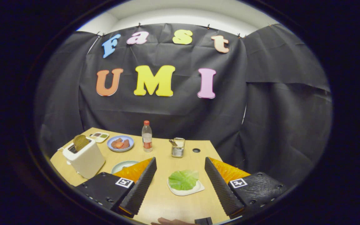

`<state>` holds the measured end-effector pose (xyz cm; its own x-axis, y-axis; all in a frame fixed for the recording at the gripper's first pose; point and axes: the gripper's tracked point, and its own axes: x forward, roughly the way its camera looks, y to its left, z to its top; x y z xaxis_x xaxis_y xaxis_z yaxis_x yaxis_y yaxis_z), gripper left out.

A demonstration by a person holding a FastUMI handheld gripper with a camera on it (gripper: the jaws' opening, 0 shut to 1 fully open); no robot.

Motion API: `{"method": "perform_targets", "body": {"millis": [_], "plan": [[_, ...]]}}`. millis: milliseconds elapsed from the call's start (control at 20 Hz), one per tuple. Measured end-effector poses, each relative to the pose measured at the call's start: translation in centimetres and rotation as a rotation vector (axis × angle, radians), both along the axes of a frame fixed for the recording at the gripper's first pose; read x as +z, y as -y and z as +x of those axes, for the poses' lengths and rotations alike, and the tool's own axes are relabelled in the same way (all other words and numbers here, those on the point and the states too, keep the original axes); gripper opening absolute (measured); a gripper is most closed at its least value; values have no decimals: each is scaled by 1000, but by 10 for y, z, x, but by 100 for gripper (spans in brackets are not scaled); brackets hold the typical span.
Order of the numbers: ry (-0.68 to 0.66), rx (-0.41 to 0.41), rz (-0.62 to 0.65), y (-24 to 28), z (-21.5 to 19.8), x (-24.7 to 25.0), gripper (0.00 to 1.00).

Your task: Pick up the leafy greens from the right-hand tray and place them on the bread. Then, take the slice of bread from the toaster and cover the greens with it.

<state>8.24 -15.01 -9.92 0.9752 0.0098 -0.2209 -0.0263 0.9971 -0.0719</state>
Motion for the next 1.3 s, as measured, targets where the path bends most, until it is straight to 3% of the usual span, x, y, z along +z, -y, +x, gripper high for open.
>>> {"method": "perform_targets", "body": {"millis": [500,650,950,1100,1300], "plan": [[-251,33,12,59,143,-122,96],[-343,83,38,59,167,-155,96],[-512,80,74,63,200,-211,94],[-596,109,91,54,205,-226,85],[-564,95,55,54,209,-222,58]]}}
